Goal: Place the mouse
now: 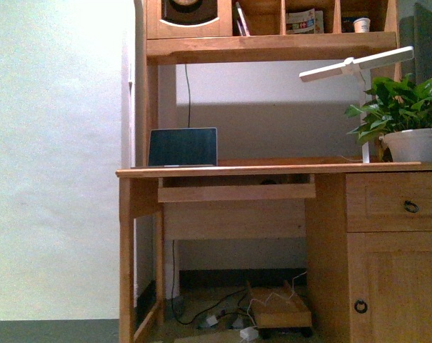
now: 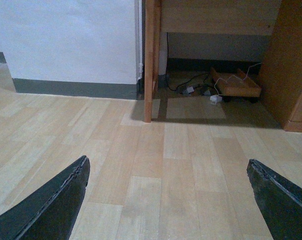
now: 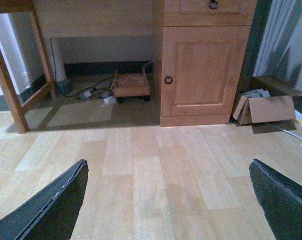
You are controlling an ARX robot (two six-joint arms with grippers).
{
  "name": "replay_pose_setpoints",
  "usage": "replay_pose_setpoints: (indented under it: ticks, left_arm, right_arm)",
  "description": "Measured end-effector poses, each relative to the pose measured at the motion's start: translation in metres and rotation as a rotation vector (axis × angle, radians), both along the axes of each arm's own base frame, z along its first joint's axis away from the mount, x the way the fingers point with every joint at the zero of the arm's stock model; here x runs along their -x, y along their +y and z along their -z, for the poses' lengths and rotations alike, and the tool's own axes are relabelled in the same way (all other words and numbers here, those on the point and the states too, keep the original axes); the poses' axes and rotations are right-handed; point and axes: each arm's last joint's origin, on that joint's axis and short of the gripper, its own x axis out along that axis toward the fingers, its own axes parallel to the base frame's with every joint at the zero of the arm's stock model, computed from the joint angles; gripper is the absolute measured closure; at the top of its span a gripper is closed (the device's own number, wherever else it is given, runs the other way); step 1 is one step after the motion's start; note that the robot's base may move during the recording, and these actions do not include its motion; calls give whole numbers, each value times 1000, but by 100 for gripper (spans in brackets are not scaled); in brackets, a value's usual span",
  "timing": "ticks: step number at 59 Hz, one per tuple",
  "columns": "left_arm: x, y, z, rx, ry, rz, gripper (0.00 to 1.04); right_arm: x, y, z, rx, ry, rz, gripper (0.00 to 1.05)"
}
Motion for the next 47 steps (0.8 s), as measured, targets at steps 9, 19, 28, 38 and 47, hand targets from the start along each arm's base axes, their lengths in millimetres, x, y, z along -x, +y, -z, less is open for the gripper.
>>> replay_pose_setpoints:
  ticks: [9, 19, 28, 38, 47]
  left_arm:
    - [0, 0, 0, 0, 0, 0, 8]
    - [0, 0, 0, 0, 0, 0, 8]
    - [0, 0, 0, 0, 0, 0, 8]
    - [0, 0, 0, 0, 0, 0, 8]
    - [0, 0, 0, 0, 0, 0, 8]
  right_arm:
    - [0, 0, 0, 0, 0, 0, 7]
    - [0, 0, 0, 0, 0, 0, 7]
    - [0, 0, 0, 0, 0, 0, 7]
    - [0, 0, 0, 0, 0, 0, 7]
    - [0, 0, 0, 0, 0, 0, 7]
